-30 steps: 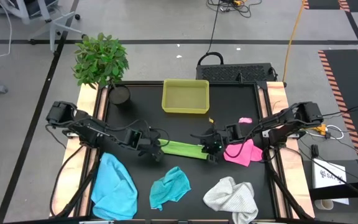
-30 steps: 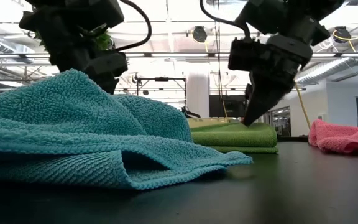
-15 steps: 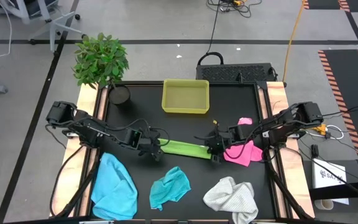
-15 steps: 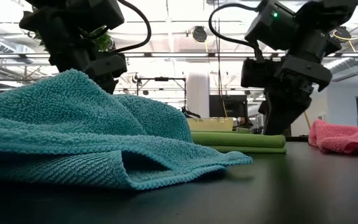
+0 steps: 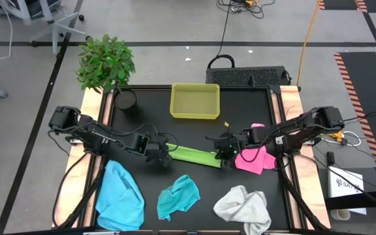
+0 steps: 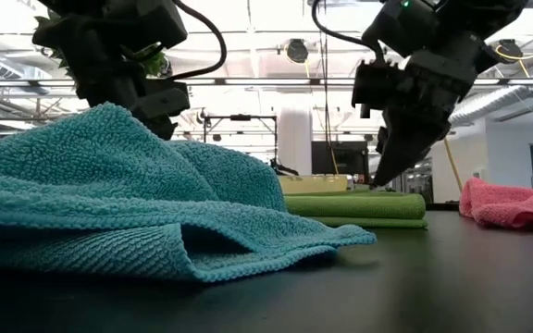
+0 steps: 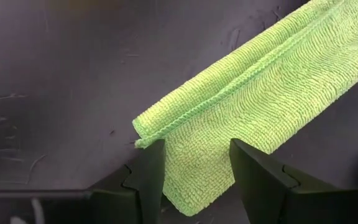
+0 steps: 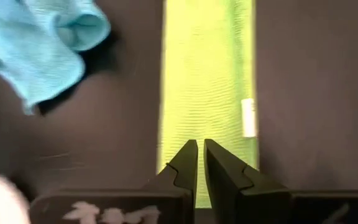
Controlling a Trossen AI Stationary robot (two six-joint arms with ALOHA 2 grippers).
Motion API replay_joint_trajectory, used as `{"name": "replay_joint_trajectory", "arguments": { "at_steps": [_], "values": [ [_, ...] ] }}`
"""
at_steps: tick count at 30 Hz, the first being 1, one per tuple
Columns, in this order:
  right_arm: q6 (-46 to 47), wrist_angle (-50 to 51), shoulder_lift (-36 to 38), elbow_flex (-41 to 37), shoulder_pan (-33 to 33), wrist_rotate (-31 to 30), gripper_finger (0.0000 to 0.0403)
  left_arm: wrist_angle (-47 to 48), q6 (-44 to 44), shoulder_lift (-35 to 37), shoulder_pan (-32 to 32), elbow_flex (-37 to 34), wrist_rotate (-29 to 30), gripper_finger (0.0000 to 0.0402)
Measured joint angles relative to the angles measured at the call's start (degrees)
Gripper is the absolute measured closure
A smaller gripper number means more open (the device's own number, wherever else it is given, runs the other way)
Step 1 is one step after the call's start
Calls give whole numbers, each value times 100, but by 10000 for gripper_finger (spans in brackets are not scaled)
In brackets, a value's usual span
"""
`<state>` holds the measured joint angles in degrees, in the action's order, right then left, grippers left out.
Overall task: Fold microfiber towels
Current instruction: Fold the green microfiber cloth
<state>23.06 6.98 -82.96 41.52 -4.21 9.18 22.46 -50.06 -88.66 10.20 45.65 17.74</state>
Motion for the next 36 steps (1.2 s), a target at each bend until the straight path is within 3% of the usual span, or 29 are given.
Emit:
{"name": "replay_joint_trajectory", "arguments": {
  "at_steps": [6,14,36],
  "values": [
    [10,5,-86,-21,-118,-56,385,-1,-20,-7,11,0,-24,220],
    [-215,17,-107,-298,178,-629,385,-21,-64,-37,11,2,-21,220],
    [-1274,-232,-78,-416,1414,-549,385,-298,168,-68,-380,2,141,220]
  ]
}}
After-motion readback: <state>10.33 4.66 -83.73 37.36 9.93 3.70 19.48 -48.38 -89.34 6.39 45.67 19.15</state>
